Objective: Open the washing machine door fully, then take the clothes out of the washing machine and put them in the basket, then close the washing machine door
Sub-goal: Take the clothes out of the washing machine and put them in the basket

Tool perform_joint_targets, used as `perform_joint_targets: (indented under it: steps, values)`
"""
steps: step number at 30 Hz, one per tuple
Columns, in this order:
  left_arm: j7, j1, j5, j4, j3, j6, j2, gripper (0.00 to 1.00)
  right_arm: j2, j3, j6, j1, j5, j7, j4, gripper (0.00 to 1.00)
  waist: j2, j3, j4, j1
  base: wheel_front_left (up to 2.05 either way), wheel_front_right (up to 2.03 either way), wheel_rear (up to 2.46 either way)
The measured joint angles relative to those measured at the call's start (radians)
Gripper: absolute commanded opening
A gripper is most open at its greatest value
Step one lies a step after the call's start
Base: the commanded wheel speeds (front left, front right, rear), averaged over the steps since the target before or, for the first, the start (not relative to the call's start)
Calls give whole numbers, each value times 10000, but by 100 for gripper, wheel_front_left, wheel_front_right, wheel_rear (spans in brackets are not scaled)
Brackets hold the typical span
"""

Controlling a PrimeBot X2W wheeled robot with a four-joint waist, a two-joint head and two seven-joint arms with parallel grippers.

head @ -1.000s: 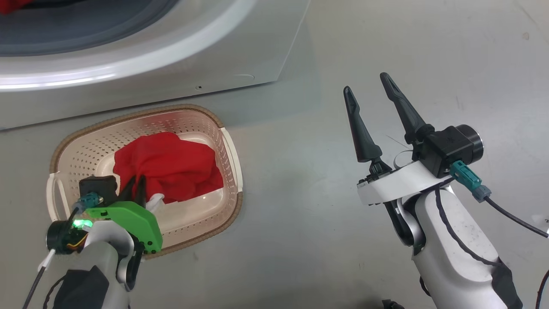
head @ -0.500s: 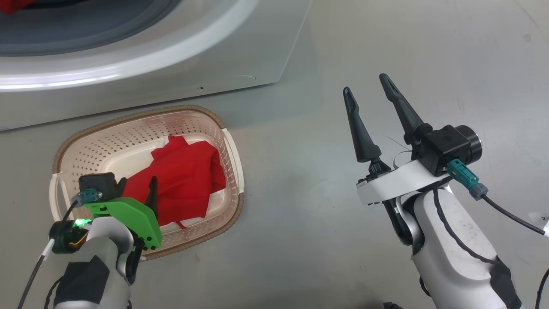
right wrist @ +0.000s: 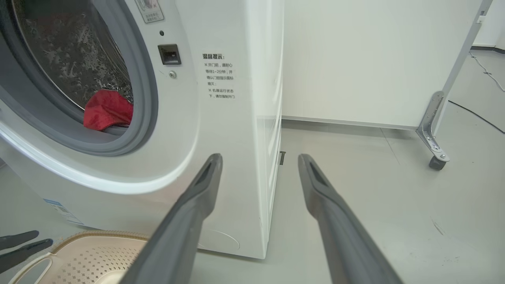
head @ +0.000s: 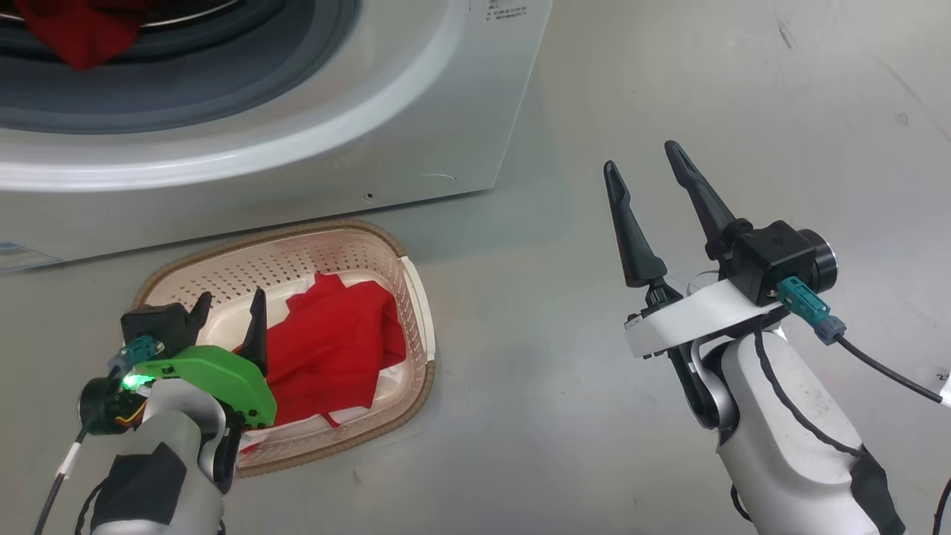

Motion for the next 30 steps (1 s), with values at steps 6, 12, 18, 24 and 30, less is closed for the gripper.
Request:
perform_joint_targets:
  steps: [6, 12, 18, 24, 30]
  values:
    - [-309, 38, 0, -520, 63, -40, -2, 100, -2, -219, 0, 249, 23, 0, 157, 100, 0, -597, 129, 0, 0, 0, 0]
    - [-339, 78, 31, -1459, 94, -90, -15, 100, 2, -430, 0, 641, 23, 0, 297, 100, 0, -1221, 309, 0, 0, 0, 0]
    - [-339, 313, 249, -2539, 211, -98, -15, 100, 0, -610, 2, 982, 23, 0, 428, 100, 0, -1813, 549, 0, 0, 0, 0]
    - [-339, 626, 391, -3499, 564, 19, 82, 100, 4, -738, 6, 1058, 23, 0, 453, 100, 0, -2270, 704, -1, 0, 0, 0]
    - [-339, 1383, 476, -4232, 702, 219, 102, 100, 6, -970, 6, 1494, 23, 0, 568, 100, 0, -2767, 825, -1, 0, 0, 0]
